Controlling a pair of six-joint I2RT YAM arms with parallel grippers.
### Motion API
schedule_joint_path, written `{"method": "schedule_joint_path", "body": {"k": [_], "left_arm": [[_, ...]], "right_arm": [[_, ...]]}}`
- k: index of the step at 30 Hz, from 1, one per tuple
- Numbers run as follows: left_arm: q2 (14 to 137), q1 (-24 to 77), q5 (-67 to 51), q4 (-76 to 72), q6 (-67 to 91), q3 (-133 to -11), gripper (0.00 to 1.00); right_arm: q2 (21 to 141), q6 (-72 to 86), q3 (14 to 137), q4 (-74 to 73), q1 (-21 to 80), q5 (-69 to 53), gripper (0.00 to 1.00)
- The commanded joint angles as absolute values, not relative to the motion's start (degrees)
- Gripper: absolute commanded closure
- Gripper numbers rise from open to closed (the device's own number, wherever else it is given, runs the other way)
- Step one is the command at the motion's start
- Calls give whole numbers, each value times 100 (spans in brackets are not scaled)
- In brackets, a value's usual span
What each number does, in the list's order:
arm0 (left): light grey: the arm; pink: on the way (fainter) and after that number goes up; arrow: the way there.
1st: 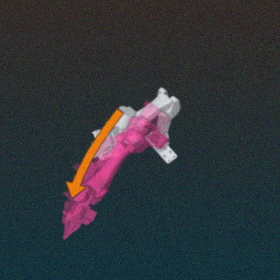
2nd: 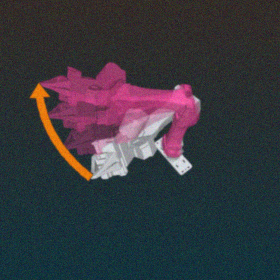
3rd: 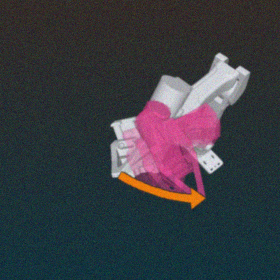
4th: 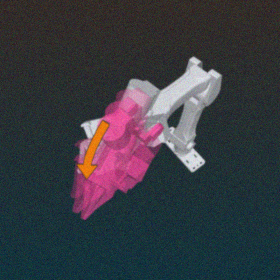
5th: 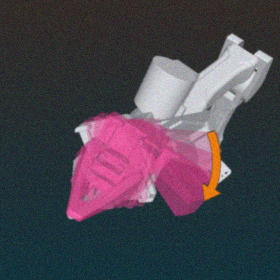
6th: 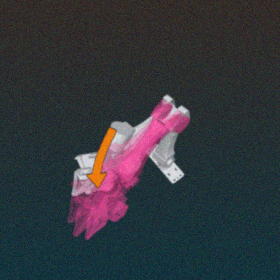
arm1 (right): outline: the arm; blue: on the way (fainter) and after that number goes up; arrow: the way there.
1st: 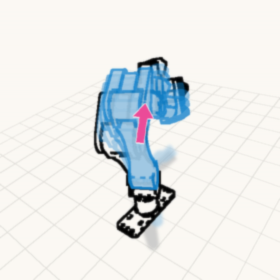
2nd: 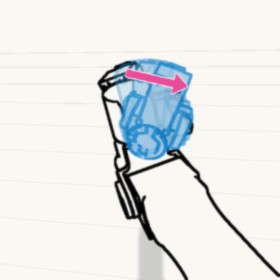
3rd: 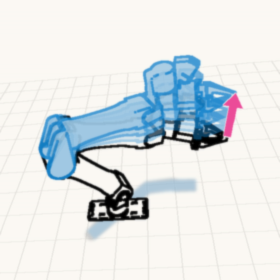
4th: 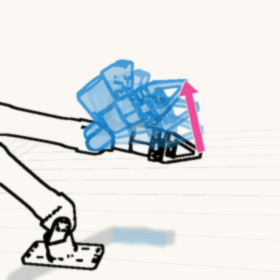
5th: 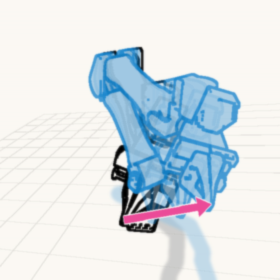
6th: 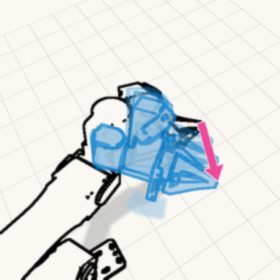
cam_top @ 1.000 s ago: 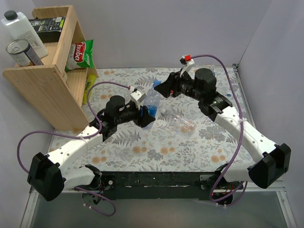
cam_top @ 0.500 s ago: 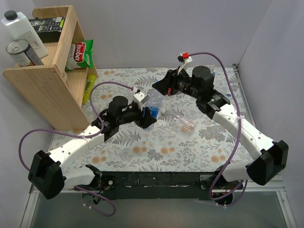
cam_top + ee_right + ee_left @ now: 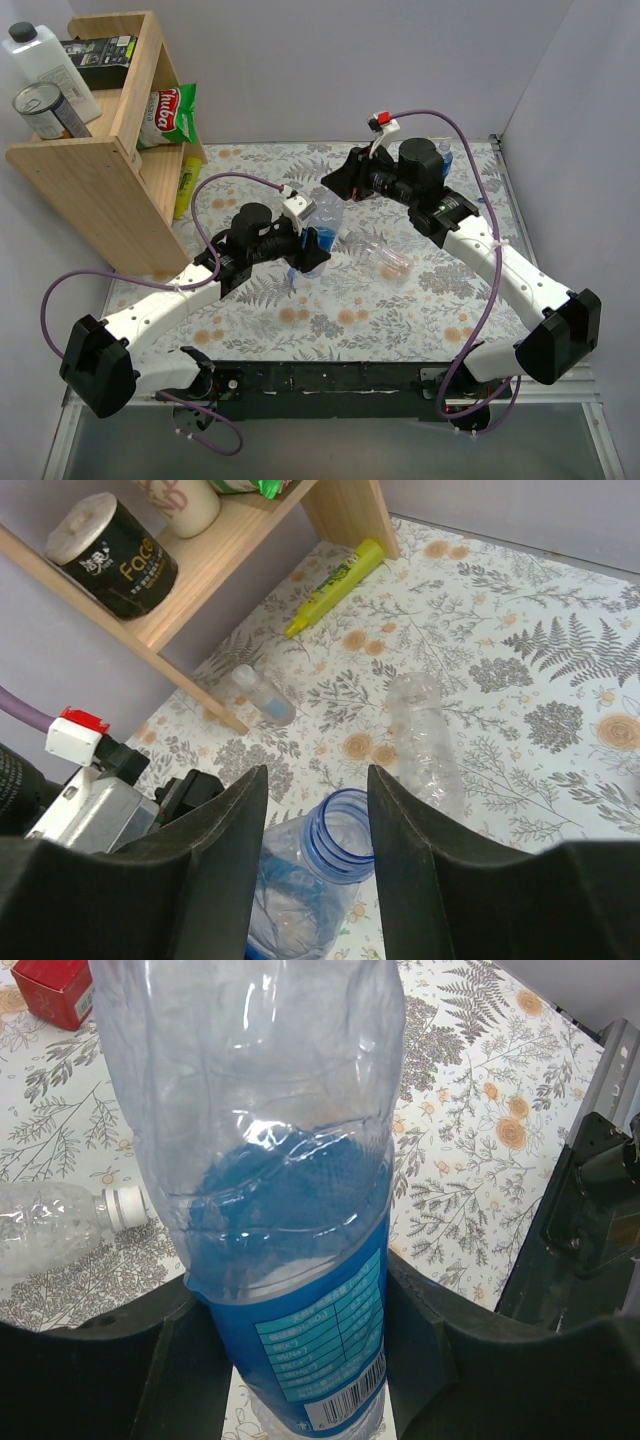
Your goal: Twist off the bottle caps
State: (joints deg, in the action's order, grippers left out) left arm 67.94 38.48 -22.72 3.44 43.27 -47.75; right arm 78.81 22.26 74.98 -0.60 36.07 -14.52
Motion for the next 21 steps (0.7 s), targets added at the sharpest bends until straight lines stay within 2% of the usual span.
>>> {"method": "schedule_joint_path", "body": {"k": [1, 4, 5, 11, 17, 21], "left_arm": [[6662, 3876, -2460, 89, 4385, -4887, 59], [6662, 3771, -2461, 26, 4605, -4878, 59], [6697, 3692, -2539, 26, 4675, -4878, 59], [7048, 2559, -2795, -369, 5598, -4825, 60], [7216, 1943, -2479, -132, 5625, -4948, 60], [7032, 1863, -2251, -140, 5362, -4905, 59]], "right_arm": [[7796, 1917, 7690, -351, 3621, -1047, 48], [7700, 1828, 7629, -457, 3630, -801, 44], [7638, 1776, 7585, -474, 3630, -748, 38], [6954, 1433, 6716, -115, 3928, -319, 27], [6180, 1037, 5627, 430, 4763, 351, 24], [6459, 1169, 5379, 361, 5552, 571, 24]]}}
